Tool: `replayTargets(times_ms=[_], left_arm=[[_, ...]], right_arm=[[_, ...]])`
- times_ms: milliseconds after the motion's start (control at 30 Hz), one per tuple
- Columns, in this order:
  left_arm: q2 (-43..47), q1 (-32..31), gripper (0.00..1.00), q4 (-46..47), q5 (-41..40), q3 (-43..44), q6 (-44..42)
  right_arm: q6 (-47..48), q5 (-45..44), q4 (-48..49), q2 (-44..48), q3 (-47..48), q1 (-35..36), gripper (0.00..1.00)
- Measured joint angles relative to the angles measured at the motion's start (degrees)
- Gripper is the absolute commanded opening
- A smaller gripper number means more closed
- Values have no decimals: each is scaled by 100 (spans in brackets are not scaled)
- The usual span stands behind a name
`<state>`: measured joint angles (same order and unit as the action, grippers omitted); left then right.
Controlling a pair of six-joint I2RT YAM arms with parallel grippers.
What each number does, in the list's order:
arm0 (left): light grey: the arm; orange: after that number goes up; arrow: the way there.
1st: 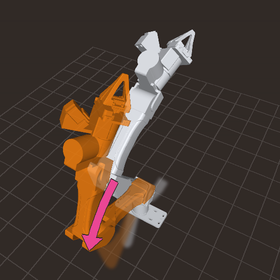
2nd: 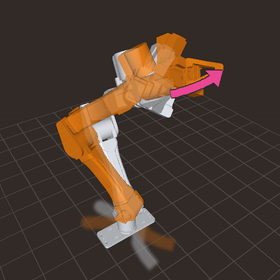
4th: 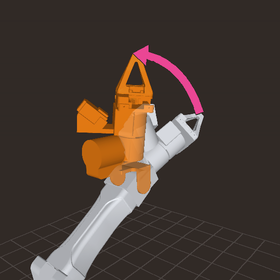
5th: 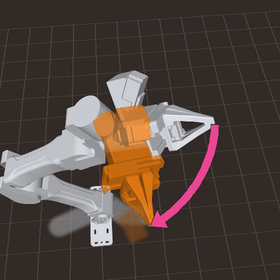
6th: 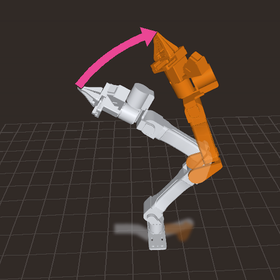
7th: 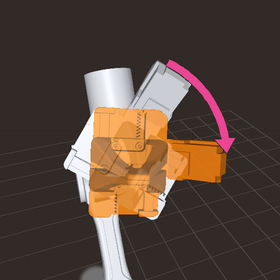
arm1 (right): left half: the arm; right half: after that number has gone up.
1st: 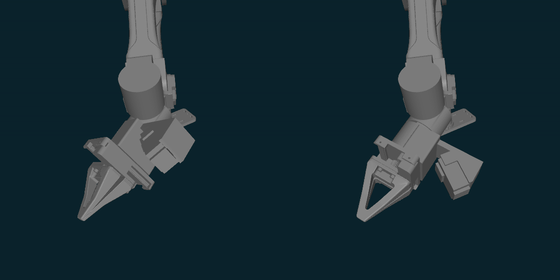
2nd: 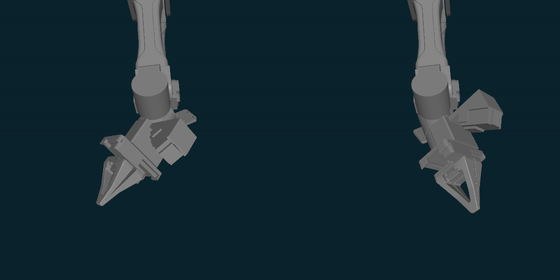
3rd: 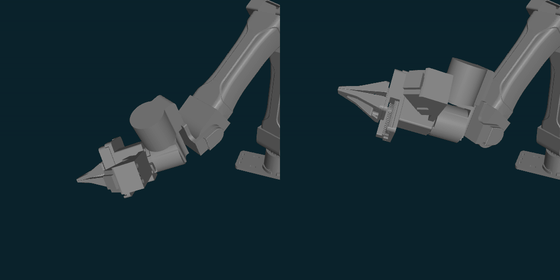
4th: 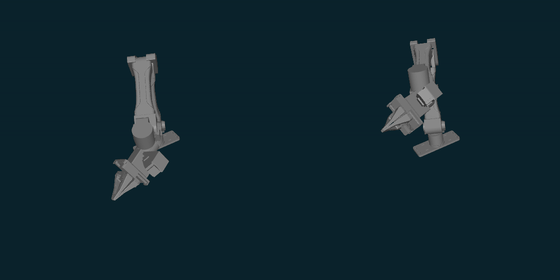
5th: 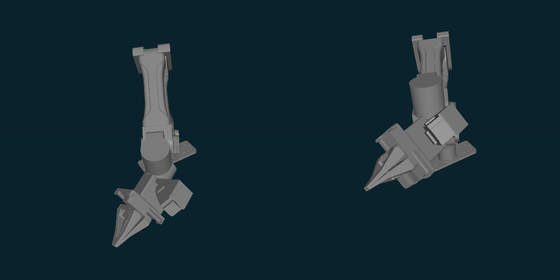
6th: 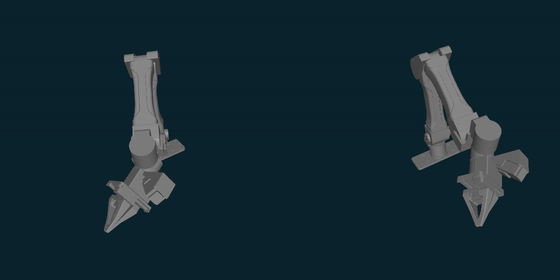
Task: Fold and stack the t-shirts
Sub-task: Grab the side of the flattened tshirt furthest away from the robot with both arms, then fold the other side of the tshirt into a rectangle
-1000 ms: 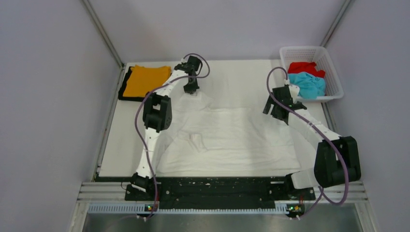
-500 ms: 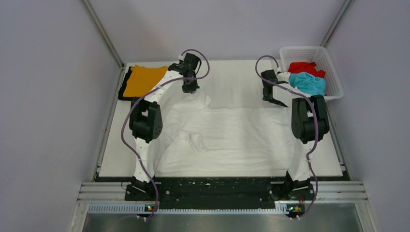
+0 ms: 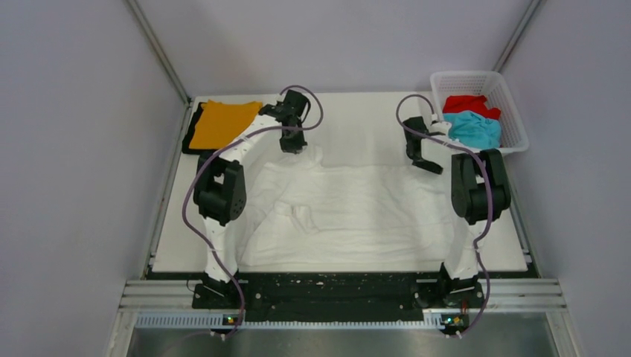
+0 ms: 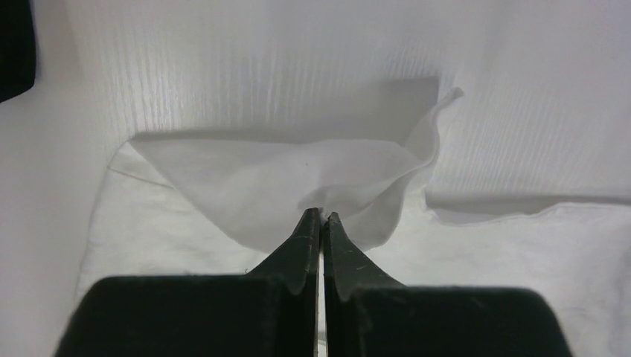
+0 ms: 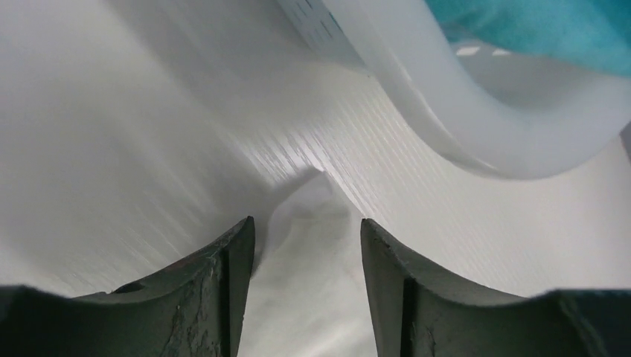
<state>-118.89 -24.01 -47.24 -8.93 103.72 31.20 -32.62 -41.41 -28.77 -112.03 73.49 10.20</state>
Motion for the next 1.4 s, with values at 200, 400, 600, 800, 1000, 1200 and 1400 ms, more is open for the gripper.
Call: replayTargets(times_ms=[200,400,600,800,1000,1200,1400], left_arm=[[487,-31,0,42,61,-461,39],[785,-48,0,96,59,-776,55],[1222,-114,0,131,52,-1261,94],[1980,-413,0,166,-76,-1926,247],[2750,-815,0,179,-295,-2627,420],[3517,-1137,0,111,-402,-3447,671],[4516,-1375,0,-105,-413,-4190,1126]], right_arm=[[-173,-28,-9,87,-192,-59,17],[-118,-9,129,87,-192,-63,0],[151,155,275,208,-262,-33,0],[205,291,219,1322,-1034,74,0],[203,446,-48,2240,-1593,251,0],[190,564,-479,2905,-2070,321,0],[107,586,-1049,3650,-2210,321,0]])
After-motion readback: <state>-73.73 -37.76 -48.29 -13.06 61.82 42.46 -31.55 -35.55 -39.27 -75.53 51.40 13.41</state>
